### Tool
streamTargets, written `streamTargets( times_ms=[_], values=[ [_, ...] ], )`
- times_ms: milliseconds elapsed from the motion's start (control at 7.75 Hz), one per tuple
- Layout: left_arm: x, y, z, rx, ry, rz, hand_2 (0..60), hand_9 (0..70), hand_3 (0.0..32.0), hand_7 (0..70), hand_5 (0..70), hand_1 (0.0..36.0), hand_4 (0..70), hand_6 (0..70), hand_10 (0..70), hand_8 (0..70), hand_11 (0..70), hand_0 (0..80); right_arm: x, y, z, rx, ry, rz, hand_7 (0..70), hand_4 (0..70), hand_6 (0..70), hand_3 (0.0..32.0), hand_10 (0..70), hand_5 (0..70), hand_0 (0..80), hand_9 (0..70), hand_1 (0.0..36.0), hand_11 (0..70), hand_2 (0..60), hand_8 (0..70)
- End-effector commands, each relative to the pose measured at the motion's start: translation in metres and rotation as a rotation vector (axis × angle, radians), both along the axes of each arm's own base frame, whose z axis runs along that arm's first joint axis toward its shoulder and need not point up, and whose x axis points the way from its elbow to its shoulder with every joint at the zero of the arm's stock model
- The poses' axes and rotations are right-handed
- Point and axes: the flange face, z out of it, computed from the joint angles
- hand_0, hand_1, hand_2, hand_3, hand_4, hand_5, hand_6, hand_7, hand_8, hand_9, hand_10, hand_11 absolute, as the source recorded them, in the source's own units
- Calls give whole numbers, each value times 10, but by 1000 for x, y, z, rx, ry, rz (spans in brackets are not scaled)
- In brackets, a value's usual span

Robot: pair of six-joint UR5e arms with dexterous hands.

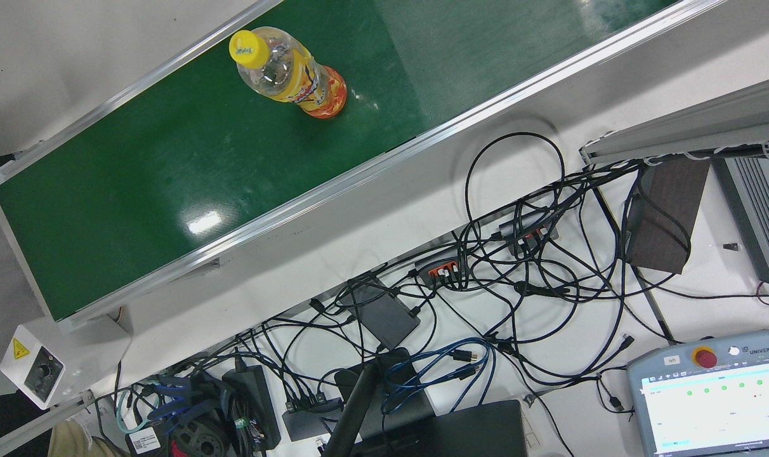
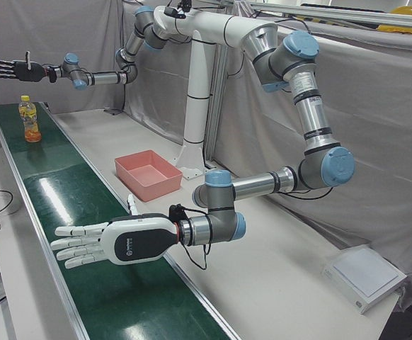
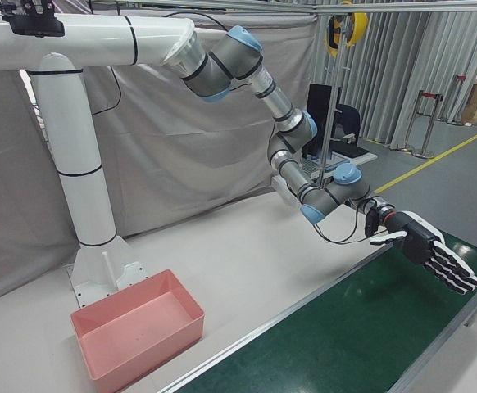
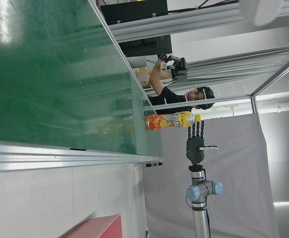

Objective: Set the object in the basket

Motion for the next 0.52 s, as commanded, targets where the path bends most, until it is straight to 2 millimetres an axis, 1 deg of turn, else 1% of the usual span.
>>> streamTargets(
  times_ms=[0,129,387],
  values=[
    [-7,0,1,2,13,-9,0,0,0,0,103,126,0,0,0,0,0,643,0,0,0,0,-1,0,0,0,0,0,0,0,0,0,0,0,0,0],
    [-7,0,1,2,13,-9,0,0,0,0,97,124,0,0,0,0,0,639,0,0,1,-1,1,0,0,0,0,0,0,0,0,0,0,0,0,0],
    [-7,0,1,0,12,-9,0,0,0,0,106,125,0,0,0,0,0,641,0,0,1,-1,-1,0,0,0,0,0,0,0,0,0,0,0,0,0]
  ],
)
